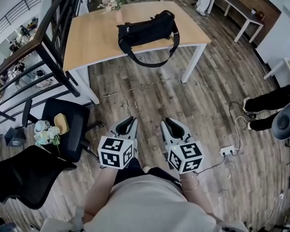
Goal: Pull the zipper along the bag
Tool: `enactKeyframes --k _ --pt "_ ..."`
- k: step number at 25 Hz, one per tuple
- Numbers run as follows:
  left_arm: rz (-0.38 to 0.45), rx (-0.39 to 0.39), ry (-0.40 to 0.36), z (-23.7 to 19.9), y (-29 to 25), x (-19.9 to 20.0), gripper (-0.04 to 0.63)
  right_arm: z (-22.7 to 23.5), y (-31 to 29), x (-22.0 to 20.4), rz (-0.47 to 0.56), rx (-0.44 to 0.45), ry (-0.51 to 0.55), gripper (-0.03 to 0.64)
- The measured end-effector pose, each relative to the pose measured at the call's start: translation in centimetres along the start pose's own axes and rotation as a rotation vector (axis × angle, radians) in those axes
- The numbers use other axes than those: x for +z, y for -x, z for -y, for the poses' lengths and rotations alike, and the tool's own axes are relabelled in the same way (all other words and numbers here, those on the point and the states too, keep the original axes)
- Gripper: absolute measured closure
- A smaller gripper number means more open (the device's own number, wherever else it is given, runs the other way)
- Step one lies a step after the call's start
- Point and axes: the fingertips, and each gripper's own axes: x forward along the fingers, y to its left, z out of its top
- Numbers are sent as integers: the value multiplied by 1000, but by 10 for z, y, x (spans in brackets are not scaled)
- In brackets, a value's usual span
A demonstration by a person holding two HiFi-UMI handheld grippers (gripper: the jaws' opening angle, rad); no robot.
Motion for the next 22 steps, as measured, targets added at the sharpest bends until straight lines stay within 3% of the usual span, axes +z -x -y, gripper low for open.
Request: enactKeyframes --k 10,18,22 --pt "10 -73 -25 -49 -78 58 565 39 -80 55 10 -69 20 569" --pt "33 -119 -39 -105 -112 100 528 36 -151 84 23 -86 12 569" --pt "41 -125 -28 -122 -125 108 520 32 -172 88 1 -77 30 537"
